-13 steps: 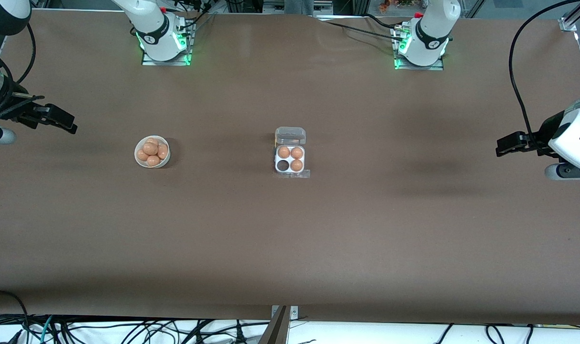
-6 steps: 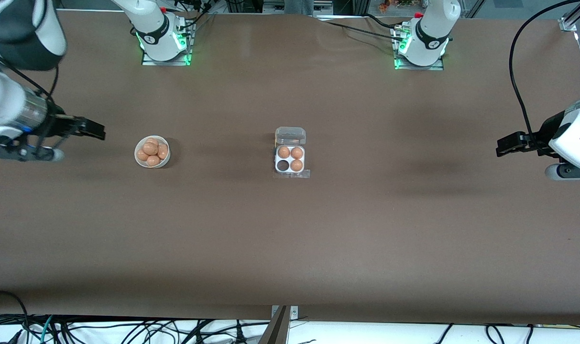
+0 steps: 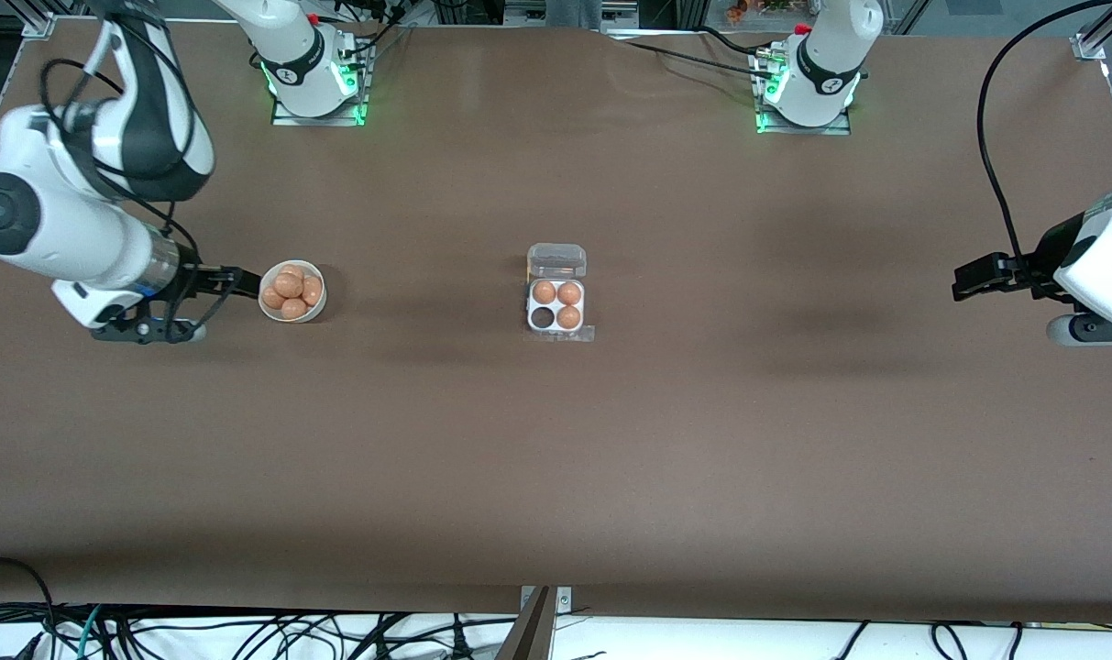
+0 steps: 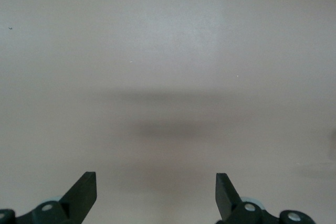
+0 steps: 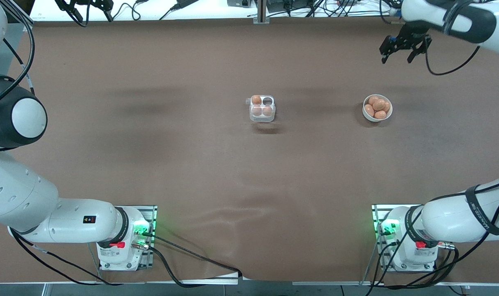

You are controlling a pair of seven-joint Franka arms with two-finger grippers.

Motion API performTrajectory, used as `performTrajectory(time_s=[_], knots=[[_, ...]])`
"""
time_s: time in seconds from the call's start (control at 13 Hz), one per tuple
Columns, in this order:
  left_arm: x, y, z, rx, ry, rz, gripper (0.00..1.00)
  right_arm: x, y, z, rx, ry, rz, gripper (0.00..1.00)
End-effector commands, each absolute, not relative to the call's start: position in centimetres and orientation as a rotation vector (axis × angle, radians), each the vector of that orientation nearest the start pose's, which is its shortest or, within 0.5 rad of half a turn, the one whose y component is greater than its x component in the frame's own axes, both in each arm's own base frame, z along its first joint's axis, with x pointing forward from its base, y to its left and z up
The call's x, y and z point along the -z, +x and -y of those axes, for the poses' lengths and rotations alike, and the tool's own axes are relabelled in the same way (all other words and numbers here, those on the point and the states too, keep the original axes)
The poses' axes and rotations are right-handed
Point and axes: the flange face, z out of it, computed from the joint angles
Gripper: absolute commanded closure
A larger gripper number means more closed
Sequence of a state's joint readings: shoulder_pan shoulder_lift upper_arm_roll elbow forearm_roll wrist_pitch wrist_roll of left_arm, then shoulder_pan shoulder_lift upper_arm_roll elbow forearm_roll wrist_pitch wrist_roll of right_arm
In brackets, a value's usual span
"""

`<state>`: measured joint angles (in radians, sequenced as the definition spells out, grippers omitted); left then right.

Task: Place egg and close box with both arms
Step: 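Reach the right gripper down over the eggs in the white bowl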

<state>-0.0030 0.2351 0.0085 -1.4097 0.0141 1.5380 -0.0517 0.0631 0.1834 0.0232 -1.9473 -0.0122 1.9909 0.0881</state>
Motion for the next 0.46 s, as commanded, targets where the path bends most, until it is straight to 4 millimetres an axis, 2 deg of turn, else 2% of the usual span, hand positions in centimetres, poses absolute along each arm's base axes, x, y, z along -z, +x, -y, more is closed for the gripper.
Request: performTrajectory(time_s=[0.0, 0.15, 0.38], knots=[[-56.1, 62.1, -0.5, -0.173, -3.126, 0.096, 0.00, -34.2, 54.2, -5.2, -0.120, -3.154, 0.051, 0.00], [-56.1, 62.1, -0.5, -0.173, -3.126, 0.096, 0.00, -31.1, 52.5, -5.7, -0.081, -3.150, 0.072, 0.00], [-56.1, 62.1, -0.6, -0.173, -3.126, 0.096, 0.00, -28.2, 51.1, -5.9, -0.050, -3.147, 0.085, 0.00]])
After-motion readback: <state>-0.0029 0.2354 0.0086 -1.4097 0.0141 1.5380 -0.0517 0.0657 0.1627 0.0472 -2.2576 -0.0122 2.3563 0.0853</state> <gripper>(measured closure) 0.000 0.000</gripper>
